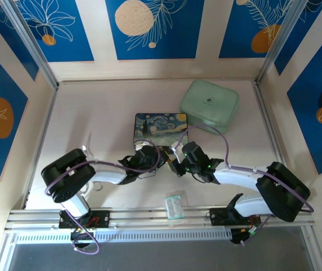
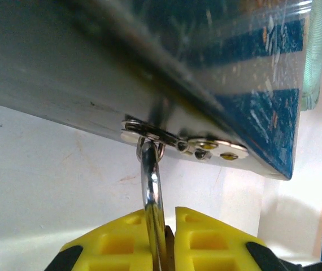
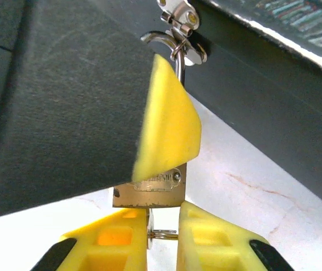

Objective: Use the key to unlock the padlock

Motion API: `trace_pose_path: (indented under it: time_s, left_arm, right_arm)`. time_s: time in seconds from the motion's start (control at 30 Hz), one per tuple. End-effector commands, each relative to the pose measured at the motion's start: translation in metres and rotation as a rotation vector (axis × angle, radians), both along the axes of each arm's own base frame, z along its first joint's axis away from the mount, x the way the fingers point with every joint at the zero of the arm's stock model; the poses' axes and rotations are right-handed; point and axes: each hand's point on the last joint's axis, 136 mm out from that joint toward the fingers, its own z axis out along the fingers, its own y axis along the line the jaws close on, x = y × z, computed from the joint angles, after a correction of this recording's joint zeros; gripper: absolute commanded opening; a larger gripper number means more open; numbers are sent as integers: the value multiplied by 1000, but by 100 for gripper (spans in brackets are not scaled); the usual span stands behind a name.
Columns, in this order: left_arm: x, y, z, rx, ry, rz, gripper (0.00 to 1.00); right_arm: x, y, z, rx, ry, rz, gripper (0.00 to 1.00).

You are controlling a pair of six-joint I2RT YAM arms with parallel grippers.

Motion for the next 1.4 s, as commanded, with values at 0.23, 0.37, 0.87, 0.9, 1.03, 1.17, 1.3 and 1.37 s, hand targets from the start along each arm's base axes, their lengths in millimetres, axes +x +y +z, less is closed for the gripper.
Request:
trace_pose_path:
  time_s: [0.23,0.37,0.87,0.9,1.03,1.17,1.3,1.37]
  left_arm:
    - [-25,12,-23,9,127,-31,0]
    - [-25,13,-24,0,130,-32,0]
    - [-26,17,-26,-24,137,-14,0]
    - [-26,17,-26,-25,137,-14,0]
    - [-25,17,-26,-26,139,-13,0]
    - [-25,18,-24,-34,136,-7,0]
    - [-24,19,-23,-37,134,-2,0]
    - [-25,19,-24,-37,137,-1,0]
  right_arm:
    - [18,-8,8,181,155,-75,18]
    - [19,-12,7,223,207,-103,23]
    - [19,-13,-5,210,246,-146,27]
    - [19,-14,-6,214,259,-151,27]
    - [19,-16,-9,215,279,-167,30]
    - [18,-18,-14,216,302,-190,34]
    - [15,-16,-17,233,350,-192,36]
    - [14,-16,-18,250,369,-198,37]
